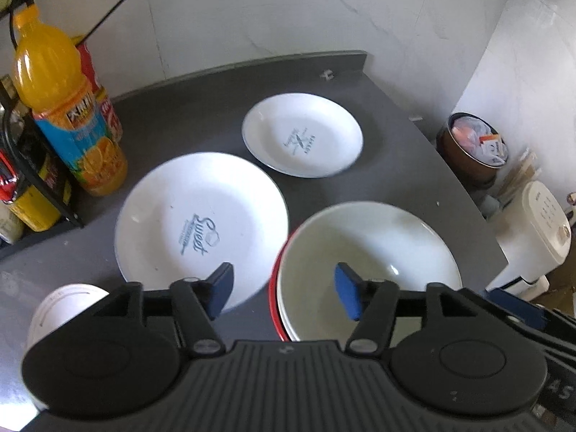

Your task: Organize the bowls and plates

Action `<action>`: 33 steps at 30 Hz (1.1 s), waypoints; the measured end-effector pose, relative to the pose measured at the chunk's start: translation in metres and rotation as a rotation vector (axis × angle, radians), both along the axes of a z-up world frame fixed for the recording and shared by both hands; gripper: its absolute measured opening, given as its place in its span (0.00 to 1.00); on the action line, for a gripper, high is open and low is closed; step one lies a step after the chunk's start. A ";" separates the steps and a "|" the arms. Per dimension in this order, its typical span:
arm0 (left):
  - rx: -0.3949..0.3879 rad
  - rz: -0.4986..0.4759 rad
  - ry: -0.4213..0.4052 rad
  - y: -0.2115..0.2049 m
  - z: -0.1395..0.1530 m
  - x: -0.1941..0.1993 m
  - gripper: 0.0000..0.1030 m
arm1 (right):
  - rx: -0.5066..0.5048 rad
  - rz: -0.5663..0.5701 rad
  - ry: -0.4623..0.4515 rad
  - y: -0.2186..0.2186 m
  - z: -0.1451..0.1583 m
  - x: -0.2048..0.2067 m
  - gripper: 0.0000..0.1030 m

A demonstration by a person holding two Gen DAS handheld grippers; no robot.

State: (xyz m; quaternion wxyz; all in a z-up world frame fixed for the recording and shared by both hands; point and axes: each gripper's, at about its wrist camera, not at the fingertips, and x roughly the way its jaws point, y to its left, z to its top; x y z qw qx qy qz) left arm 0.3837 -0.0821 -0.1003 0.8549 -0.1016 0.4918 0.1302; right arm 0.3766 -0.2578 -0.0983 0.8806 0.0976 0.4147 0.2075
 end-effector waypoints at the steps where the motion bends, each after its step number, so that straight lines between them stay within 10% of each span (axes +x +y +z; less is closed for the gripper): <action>1: 0.005 0.000 0.000 0.001 0.001 0.002 0.65 | 0.023 -0.011 0.007 -0.003 0.002 0.002 0.63; 11: 0.011 -0.008 -0.013 0.025 0.005 0.006 0.71 | 0.026 -0.068 -0.029 0.010 0.014 0.010 0.84; 33: -0.022 -0.006 -0.031 0.151 0.007 -0.016 0.72 | -0.010 -0.097 -0.042 0.117 0.009 -0.012 0.84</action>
